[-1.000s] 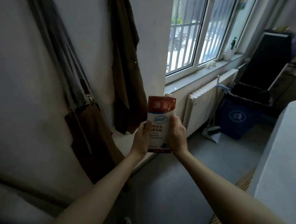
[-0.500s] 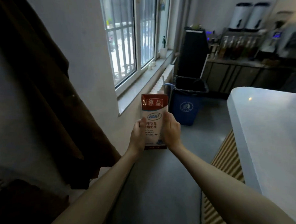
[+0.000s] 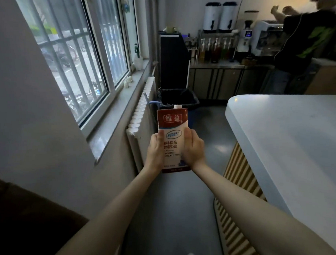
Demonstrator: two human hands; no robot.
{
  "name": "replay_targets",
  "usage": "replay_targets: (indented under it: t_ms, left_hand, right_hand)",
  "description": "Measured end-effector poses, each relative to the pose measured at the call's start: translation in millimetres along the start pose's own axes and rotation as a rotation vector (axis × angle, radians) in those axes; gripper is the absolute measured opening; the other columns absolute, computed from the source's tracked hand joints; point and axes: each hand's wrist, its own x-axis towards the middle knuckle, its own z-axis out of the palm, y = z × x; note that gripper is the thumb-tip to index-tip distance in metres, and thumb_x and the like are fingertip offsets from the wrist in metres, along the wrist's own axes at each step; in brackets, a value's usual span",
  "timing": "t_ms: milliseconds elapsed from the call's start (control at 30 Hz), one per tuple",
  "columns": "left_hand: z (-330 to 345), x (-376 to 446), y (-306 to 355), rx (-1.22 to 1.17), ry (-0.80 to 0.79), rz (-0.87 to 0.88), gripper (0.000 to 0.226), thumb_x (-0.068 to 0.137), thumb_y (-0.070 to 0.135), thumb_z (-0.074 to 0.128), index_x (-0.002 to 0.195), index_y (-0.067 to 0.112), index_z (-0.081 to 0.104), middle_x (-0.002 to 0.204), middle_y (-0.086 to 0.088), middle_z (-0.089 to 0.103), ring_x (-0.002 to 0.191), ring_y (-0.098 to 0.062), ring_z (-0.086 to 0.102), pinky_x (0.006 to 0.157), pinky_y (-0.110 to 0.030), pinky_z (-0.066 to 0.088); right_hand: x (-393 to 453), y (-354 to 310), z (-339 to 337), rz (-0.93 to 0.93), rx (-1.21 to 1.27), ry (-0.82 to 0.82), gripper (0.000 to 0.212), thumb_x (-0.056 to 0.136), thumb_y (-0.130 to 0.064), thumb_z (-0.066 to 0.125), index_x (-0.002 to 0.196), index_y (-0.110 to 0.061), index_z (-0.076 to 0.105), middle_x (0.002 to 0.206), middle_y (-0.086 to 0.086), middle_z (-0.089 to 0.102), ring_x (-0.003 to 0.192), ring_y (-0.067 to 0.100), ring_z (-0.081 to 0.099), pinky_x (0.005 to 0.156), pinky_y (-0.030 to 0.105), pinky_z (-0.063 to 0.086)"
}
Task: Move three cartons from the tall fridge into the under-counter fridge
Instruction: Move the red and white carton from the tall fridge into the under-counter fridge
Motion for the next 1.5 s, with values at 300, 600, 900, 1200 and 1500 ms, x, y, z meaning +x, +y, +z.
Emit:
replay_targets:
  t_ms: [300,600,900,1200,1500]
  left_hand:
    - [42.1,125.4,-32.6,0.148,0.084,0.033,0.061,0.101,0.066,0.037,0.112,0.013,0.065,0.102,-0.002,0.076,0.093,-0.015,0.075,0.075,-0.027,0.058]
    - [92.0,235.6,-45.3,0.181,0.109,-0.007,0.053,0.100,0.067,0.037,0.108,0.023,0.065,0.099,0.009,0.074,0.090,0.003,0.071,0.075,-0.017,0.056]
    - [119.3,346.1,-72.0,0.175,0.042,0.015,0.057,0.099,0.072,0.036,0.105,0.025,0.067,0.105,0.001,0.076,0.099,-0.015,0.073,0.090,-0.042,0.059]
    - [148.8,481.0,-89.2,0.111,-0.096,0.020,0.046,0.102,0.065,0.039,0.105,0.027,0.066,0.098,0.013,0.075,0.094,-0.003,0.072,0.081,-0.024,0.056]
    - [183.9,601.4,-92.1,0.022,-0.287,0.021,0.049,0.106,0.058,0.037,0.113,0.019,0.066,0.107,0.005,0.075,0.100,-0.008,0.072,0.090,-0.034,0.058]
  right_hand:
    - [111.8,63.8,4.1,0.005,0.018,0.015,0.040,0.100,-0.064,0.033,0.088,-0.034,0.056,0.078,-0.012,0.069,0.074,0.000,0.069,0.056,0.014,0.051]
    - [221.0,119.5,0.6,0.060,0.024,0.006,0.045,0.101,-0.063,0.035,0.095,-0.026,0.060,0.085,-0.009,0.072,0.078,0.000,0.070,0.060,0.016,0.054]
    - [308.8,168.9,12.5,0.136,0.027,0.058,0.056,0.094,-0.073,0.034,0.099,-0.025,0.062,0.083,-0.012,0.072,0.076,-0.003,0.069,0.058,0.012,0.049]
    - [413.3,209.9,29.7,0.198,-0.106,0.204,0.058,0.091,-0.076,0.028,0.101,-0.027,0.059,0.083,-0.022,0.068,0.078,-0.013,0.065,0.058,0.007,0.044]
    - [512.3,236.5,36.5,0.240,-0.211,0.342,0.055,0.092,-0.073,0.026,0.099,-0.028,0.056,0.090,-0.012,0.071,0.086,0.008,0.070,0.073,0.034,0.055]
